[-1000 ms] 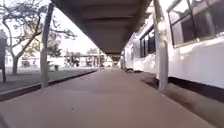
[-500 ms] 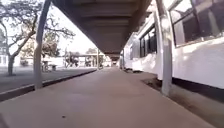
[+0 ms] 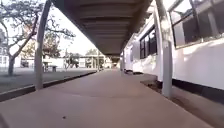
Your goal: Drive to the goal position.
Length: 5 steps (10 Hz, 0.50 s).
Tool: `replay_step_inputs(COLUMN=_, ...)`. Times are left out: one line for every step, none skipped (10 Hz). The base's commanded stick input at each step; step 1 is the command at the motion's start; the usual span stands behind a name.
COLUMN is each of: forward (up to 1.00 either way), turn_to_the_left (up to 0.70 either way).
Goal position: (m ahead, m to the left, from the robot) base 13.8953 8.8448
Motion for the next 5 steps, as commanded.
replay_step_inputs(forward=0.70, turn_to_the_left=0.00)
replay_step_inputs(forward=0.70, turn_to_the_left=0.00)
replay_step_inputs(forward=0.70, turn_to_the_left=0.00)
replay_step_inputs(forward=0.70, turn_to_the_left=0.00)
replay_step_inputs(forward=0.70, turn_to_the_left=0.00)
